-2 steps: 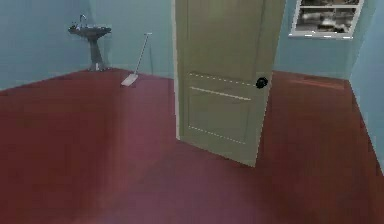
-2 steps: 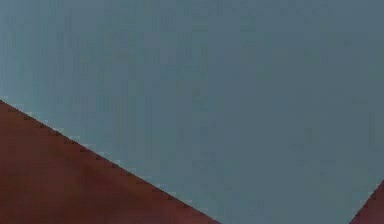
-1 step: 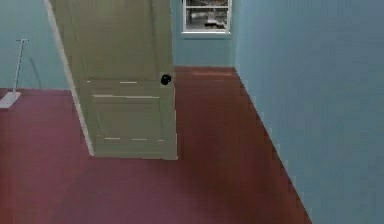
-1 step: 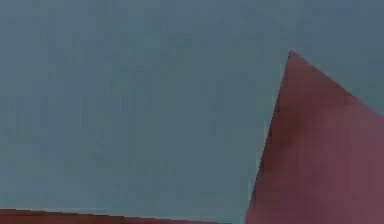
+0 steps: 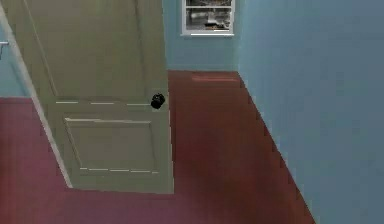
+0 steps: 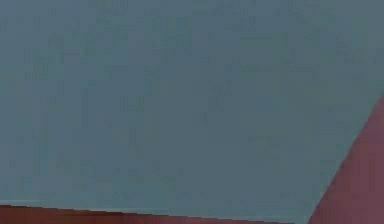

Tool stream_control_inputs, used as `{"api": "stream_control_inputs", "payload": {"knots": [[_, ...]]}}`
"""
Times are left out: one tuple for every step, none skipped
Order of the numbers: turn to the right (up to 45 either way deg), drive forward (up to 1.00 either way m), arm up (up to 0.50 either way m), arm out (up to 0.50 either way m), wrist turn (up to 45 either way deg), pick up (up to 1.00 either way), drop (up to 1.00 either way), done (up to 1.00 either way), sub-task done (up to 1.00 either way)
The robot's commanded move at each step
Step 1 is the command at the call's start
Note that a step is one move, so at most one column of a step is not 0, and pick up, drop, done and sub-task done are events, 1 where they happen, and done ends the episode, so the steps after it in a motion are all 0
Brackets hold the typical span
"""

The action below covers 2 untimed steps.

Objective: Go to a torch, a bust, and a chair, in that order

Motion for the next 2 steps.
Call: {"api": "stream_control_inputs", "payload": {"knots": [[-45.0, 0.00, 0.00, 0.00, 0.0, 0.00, 0.00, 0.00, 0.00], [-42.0, 0.00, 0.00, 0.00, 0.0, 0.00, 0.00, 0.00, 0.00]]}}
